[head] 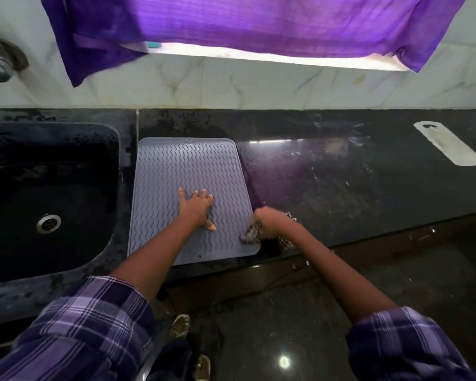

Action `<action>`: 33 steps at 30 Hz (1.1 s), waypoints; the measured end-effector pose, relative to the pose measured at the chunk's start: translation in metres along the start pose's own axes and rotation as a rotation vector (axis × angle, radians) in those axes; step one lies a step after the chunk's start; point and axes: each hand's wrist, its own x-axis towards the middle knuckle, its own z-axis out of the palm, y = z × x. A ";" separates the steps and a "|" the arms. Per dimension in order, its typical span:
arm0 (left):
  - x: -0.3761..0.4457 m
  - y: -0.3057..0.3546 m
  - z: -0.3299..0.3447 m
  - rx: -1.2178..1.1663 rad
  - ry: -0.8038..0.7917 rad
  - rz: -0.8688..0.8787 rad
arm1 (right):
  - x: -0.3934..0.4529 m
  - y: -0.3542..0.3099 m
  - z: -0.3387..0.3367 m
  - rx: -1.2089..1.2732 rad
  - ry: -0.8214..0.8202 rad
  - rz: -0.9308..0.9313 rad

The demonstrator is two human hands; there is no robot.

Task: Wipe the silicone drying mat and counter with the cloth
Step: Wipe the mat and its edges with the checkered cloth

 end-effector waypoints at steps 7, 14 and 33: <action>-0.004 0.006 -0.006 0.045 0.001 -0.041 | 0.037 -0.005 0.010 -0.070 0.343 0.124; -0.008 0.007 -0.009 0.061 -0.002 -0.042 | 0.006 -0.004 0.044 -0.133 0.239 0.106; -0.012 0.006 -0.010 0.071 -0.015 -0.048 | -0.016 -0.017 0.063 -0.218 0.184 -0.126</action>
